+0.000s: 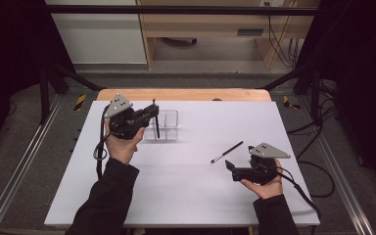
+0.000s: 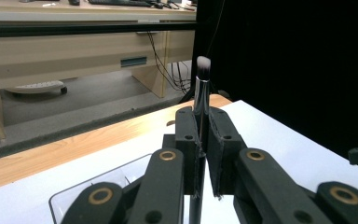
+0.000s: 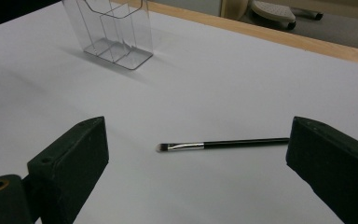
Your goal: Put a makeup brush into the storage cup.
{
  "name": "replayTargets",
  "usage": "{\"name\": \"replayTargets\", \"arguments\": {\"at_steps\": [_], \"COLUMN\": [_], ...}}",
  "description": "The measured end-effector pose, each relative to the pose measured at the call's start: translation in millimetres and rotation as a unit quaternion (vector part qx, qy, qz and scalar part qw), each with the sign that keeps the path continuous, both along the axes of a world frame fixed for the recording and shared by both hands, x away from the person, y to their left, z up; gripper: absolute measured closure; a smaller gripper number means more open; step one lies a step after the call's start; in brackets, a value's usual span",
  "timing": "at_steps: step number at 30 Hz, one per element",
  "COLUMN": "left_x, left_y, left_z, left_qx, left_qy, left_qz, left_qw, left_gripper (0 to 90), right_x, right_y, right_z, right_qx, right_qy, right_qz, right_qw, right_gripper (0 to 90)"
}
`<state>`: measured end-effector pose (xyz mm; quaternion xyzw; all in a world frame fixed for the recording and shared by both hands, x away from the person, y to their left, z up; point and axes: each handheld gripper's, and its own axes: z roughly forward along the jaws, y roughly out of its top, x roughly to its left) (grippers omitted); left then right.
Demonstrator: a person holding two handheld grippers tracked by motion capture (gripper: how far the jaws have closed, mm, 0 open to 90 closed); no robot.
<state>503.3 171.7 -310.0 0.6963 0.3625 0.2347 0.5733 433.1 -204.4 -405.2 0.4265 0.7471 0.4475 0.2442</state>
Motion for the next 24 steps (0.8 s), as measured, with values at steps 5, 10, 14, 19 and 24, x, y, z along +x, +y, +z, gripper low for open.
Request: {"name": "replayTargets", "arguments": {"at_steps": [5, 10, 14, 19, 24], "left_x": [9.3, 17.7, 25.7, 33.8, 42.2], "left_y": [-1.1, -2.0, -2.4, -4.8, -7.8], "left_z": [2.6, 3.3, 3.4, 4.0, 3.3], "left_qx": [0.002, 0.004, 0.004, 0.002, 0.005], "left_qy": [0.0, 0.002, 0.004, 0.006, 0.009], "left_qz": [0.007, 0.013, 0.019, 0.024, 0.028], "left_qw": [1.0, 0.9999, 0.9998, 0.9997, 0.9996], "left_gripper": [83.2, 83.2, 83.2, 83.2, 83.2], "right_x": [0.4, 0.5, 0.4, 1.0, 1.2], "right_y": [-1.1, -1.5, -2.0, -3.1, -3.5], "right_z": [-0.7, -0.7, -0.1, -0.8, -0.9], "right_qx": [0.001, 0.0, 0.0, 0.0, 0.001], "right_qy": [0.002, 0.002, 0.001, 0.002, 0.003], "right_qz": [-0.002, -0.003, -0.002, -0.002, -0.004], "right_qw": [1.0, 1.0, 1.0, 1.0, 1.0], "right_gripper": [6.0, 5.8, 5.7, 5.7, 5.7]}}
